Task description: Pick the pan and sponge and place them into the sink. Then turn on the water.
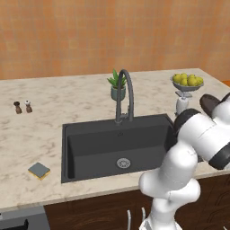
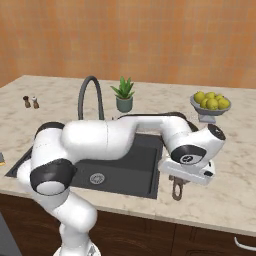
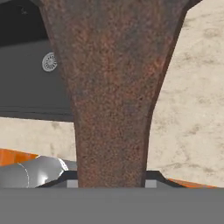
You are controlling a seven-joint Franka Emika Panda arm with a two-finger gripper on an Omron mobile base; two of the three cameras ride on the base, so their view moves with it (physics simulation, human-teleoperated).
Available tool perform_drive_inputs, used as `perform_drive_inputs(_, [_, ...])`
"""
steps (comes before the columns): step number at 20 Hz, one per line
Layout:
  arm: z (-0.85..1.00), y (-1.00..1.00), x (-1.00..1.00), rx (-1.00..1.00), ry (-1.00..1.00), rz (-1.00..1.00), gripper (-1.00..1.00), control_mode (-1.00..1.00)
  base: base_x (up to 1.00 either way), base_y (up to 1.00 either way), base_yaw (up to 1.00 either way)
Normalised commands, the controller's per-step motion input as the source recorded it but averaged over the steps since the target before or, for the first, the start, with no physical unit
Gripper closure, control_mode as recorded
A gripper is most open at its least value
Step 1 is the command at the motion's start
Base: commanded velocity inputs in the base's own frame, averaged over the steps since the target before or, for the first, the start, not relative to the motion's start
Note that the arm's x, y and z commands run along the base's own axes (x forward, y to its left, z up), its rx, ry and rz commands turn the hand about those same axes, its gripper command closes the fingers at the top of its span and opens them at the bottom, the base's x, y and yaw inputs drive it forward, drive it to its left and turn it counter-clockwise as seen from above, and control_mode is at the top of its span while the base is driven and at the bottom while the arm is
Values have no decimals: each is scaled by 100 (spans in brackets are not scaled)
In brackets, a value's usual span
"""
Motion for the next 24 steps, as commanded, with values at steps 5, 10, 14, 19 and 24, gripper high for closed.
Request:
perform_drive_inputs(5, [7, 64, -56, -18, 0, 21, 100, -100, 0, 0, 0])
perform_drive_inputs(10, [0, 37, -29, -22, 0, 41, 100, -100, 0, 0, 0])
perform_drive_inputs(14, [2, 50, 0, -13, 2, 35, 100, -100, 0, 0, 0])
perform_drive_inputs(19, [0, 30, 17, -16, 13, 29, 100, -100, 0, 0, 0])
perform_drive_inputs(24, [0, 5, 38, -9, 25, 33, 100, -100, 0, 0, 0])
